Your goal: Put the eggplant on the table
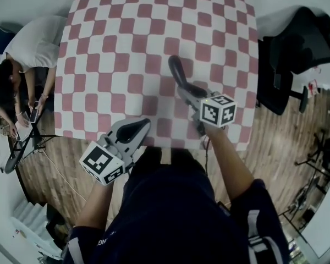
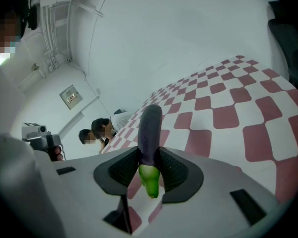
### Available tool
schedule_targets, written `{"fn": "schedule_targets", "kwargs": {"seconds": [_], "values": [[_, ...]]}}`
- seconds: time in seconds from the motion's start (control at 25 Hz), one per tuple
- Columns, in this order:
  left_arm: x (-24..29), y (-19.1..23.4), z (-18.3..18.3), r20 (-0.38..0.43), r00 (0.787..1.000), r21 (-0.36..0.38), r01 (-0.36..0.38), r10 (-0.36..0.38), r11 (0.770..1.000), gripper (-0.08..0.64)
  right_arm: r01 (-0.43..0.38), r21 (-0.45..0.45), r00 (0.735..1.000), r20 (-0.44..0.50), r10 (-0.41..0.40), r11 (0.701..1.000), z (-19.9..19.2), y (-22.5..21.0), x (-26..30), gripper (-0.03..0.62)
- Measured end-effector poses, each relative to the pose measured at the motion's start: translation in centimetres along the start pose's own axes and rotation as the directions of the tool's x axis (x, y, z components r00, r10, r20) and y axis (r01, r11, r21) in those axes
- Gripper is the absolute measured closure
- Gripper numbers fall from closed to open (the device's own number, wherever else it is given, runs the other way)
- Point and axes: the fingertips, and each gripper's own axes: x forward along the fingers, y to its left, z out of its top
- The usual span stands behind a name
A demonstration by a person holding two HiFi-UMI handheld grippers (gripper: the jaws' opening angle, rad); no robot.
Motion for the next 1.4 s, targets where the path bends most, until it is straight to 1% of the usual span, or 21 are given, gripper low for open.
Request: {"fn": "schedule_targets", "kwargs": {"seconds": [0.2, 0.4, 0.56, 0.88, 0.96, 1.04, 1.08, 1.12, 1.16, 1.4], "values": [[0.9, 0.9, -0.3, -0.017, 0.999, -0.024, -0.029, 0.028, 0.999, 0.532, 0.039, -0.062, 0.997, -0.062, -0.043, 0.997, 0.2, -2.4, 3.4, 0.454], [1.3, 1.8, -0.4, -0.023, 0.998, -0.045, -0.052, 0.051, 0.998, 0.532, 0.076, -0.116, 0.989, -0.118, -0.089, 0.990, -0.3, -3.7, 5.9, 0.454], [1.3, 2.4, -0.7, -0.027, 0.998, -0.061, -0.064, 0.063, 0.996, 0.532, 0.121, -0.161, 0.977, -0.156, -0.146, 0.980, -1.0, -4.9, 7.3, 0.454], [1.3, 3.1, -1.3, -0.029, 0.997, -0.085, -0.069, 0.067, 0.994, 0.532, 0.177, -0.217, 0.955, -0.198, -0.221, 0.960, -2.0, -6.1, 8.7, 0.453], [1.2, 3.1, -1.4, -0.027, 0.998, -0.087, -0.067, 0.065, 0.994, 0.532, 0.180, -0.237, 0.951, -0.206, -0.231, 0.955, -2.2, -6.0, 8.9, 0.450], [1.1, 3.1, -1.3, -0.024, 0.998, -0.086, -0.065, 0.063, 0.994, 0.532, 0.176, -0.235, 0.950, -0.213, -0.227, 0.956, -2.4, -5.9, 9.1, 0.445], [1.1, 3.1, -1.3, -0.023, 0.998, -0.086, -0.064, 0.062, 0.994, 0.532, 0.170, -0.227, 0.951, -0.216, -0.220, 0.959, -2.6, -5.7, 9.2, 0.421], [1.0, 3.1, -1.3, -0.022, 0.998, -0.085, -0.063, 0.062, 0.994, 0.532, 0.164, -0.221, 0.952, -0.218, -0.213, 0.961, -2.7, -5.6, 9.2, 0.379], [0.9, 3.0, -1.3, -0.022, 0.998, -0.085, -0.063, 0.061, 0.994, 0.532, 0.160, -0.219, 0.953, -0.219, -0.208, 0.962, -2.7, -5.4, 9.2, 0.367], [0.9, 2.2, -0.9, -0.018, 0.999, -0.061, -0.040, 0.039, 0.997, 0.532, 0.165, -0.242, 0.962, -0.175, -0.210, 0.956, -1.9, -4.8, 7.8, 0.358]]}}
